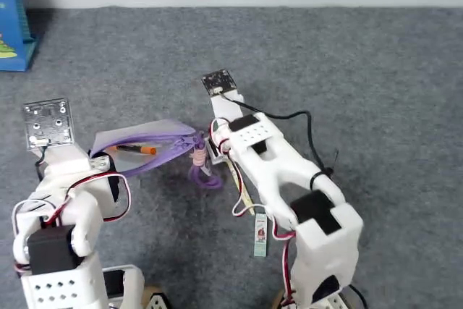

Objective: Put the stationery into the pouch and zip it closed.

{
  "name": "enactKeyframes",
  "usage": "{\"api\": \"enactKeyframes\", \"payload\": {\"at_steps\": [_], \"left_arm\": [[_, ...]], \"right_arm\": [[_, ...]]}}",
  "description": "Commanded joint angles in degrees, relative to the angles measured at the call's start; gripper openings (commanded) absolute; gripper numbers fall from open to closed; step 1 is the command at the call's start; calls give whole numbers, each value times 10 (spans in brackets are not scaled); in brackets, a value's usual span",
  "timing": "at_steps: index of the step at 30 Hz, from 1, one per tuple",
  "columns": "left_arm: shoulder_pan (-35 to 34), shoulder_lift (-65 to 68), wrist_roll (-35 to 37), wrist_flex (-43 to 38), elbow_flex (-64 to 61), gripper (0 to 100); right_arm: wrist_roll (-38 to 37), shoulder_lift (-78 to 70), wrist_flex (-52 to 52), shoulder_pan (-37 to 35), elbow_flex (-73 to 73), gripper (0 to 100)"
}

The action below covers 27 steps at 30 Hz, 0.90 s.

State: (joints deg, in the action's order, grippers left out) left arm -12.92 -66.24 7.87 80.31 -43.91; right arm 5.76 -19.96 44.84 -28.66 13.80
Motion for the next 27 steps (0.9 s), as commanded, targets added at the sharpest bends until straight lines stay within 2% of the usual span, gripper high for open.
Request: {"api": "enactKeyframes", "payload": {"at_steps": [1, 2, 5, 10, 20, 27], "left_arm": [[4, 7, 4, -17, 0, 11], [4, 7, 4, -16, 0, 11], [4, 7, 4, -16, 0, 11], [4, 7, 4, -15, 0, 11], [4, 8, 5, -15, 21, 11], [7, 11, 5, 1, 53, 11]], "right_arm": [[-5, -14, -7, 0, -51, 38], [-11, -20, -7, 2, -55, 5], [-34, -25, 5, 9, -55, 14], [-34, 45, 105, 23, -53, 8], [-36, 376, 225, 40, 53, 8], [-36, 622, 284, -7, 95, 8]]}}
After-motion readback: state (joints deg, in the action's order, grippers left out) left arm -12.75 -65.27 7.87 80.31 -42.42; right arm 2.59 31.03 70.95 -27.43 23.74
